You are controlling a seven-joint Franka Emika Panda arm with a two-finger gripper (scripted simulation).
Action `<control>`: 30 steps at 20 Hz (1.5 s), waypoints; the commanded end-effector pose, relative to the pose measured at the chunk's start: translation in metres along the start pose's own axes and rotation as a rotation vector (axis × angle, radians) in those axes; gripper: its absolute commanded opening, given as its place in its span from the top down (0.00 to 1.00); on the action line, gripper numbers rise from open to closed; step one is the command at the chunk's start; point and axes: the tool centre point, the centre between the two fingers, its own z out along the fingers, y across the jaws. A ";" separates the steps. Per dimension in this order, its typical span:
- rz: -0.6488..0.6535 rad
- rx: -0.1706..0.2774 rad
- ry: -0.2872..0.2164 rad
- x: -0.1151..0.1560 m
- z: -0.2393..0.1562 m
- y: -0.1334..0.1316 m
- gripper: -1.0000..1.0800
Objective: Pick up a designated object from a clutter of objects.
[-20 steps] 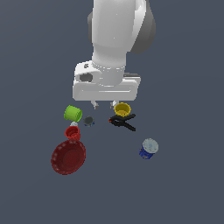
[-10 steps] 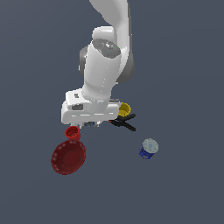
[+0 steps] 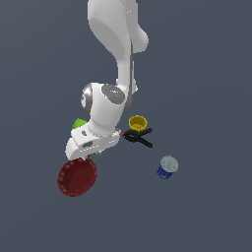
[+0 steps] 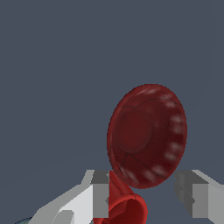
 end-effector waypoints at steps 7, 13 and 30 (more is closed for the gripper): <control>-0.187 -0.030 0.010 -0.012 0.053 -0.013 0.38; -0.242 -0.034 0.014 -0.017 0.068 -0.018 0.38; -0.246 -0.033 0.014 -0.017 0.095 -0.018 0.38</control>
